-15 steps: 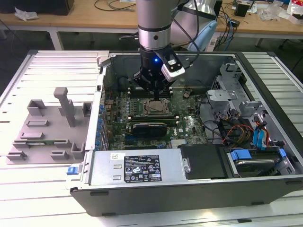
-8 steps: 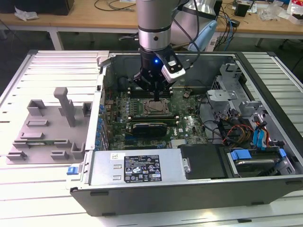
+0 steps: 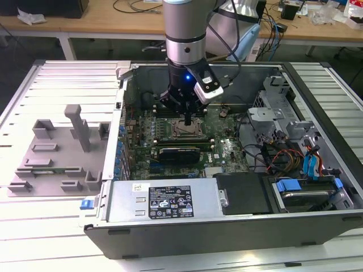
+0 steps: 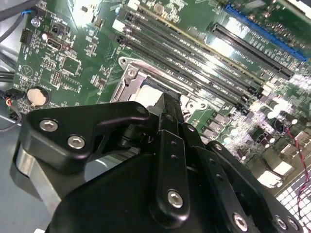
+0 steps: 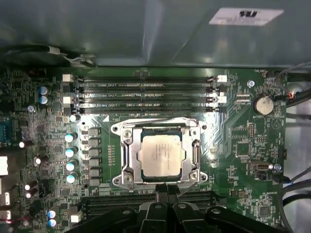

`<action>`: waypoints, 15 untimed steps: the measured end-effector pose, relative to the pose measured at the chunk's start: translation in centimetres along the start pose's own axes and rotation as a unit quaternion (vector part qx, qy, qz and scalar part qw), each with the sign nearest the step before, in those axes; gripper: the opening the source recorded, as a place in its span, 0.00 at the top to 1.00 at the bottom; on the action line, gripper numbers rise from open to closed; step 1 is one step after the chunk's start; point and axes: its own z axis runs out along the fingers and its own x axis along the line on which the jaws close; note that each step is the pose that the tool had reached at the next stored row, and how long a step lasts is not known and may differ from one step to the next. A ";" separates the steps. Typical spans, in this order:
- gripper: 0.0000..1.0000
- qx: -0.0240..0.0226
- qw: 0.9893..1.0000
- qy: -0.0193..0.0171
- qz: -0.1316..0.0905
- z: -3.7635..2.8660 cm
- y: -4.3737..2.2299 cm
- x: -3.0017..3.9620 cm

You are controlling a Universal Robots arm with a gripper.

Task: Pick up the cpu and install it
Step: 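Install the second cpu locking lever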

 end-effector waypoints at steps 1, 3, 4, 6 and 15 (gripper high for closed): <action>0.89 0.000 1.000 0.000 0.000 0.01 -0.12 0.00; 0.89 0.000 1.000 0.000 0.000 0.03 -0.59 0.01; 0.89 0.000 1.000 0.000 0.000 0.04 -0.71 0.01; 0.89 0.000 1.000 0.000 0.000 0.07 -1.12 0.03; 0.89 0.000 1.000 0.018 -0.001 0.17 -1.71 0.00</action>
